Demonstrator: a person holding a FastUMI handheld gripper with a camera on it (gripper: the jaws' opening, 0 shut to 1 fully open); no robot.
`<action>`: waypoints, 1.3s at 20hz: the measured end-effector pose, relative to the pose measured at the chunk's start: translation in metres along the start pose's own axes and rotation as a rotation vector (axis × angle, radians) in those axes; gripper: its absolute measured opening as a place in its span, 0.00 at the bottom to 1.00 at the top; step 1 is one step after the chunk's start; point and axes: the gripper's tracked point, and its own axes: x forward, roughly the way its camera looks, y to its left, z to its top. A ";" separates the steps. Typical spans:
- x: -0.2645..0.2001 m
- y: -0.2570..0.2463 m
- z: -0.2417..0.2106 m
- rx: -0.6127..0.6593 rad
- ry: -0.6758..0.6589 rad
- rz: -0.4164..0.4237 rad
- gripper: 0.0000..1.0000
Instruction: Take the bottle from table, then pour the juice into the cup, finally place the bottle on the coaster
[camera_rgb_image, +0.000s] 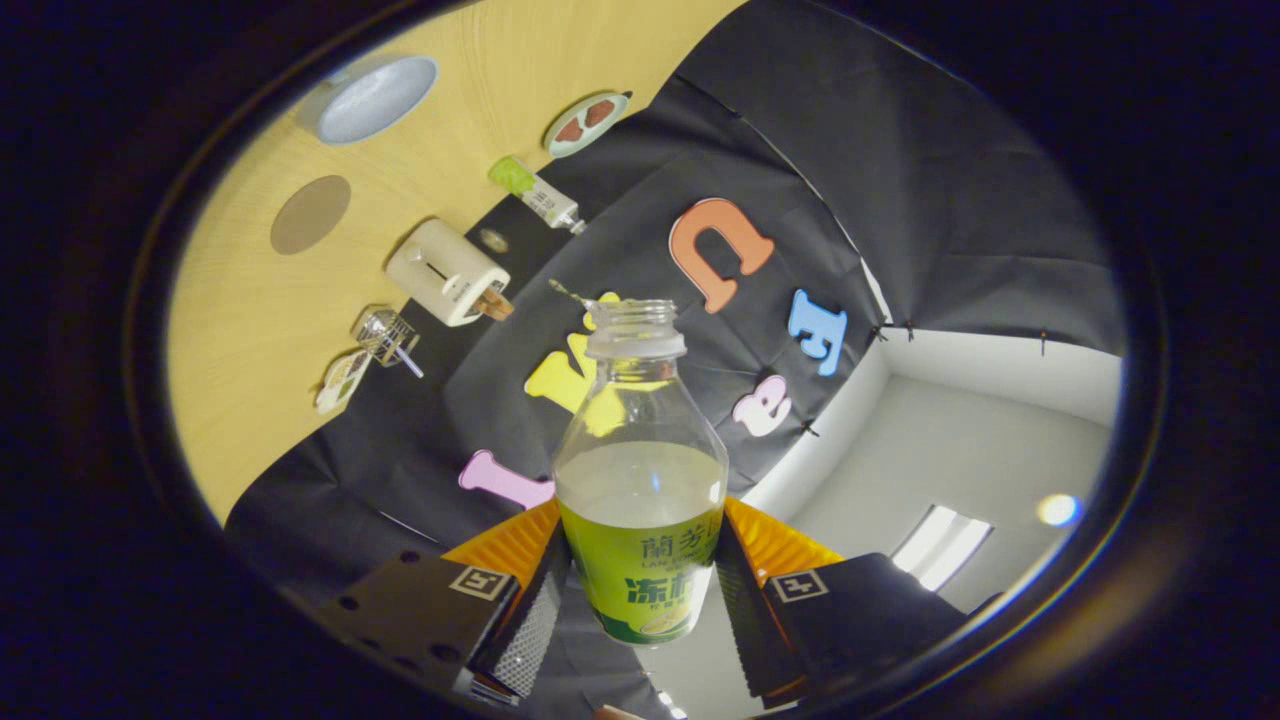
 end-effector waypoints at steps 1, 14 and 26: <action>0.002 -0.004 -0.004 0.004 0.010 -0.002 0.79; 0.005 0.050 0.028 0.636 0.139 0.180 0.80; 0.007 0.098 0.070 1.474 0.180 0.481 0.80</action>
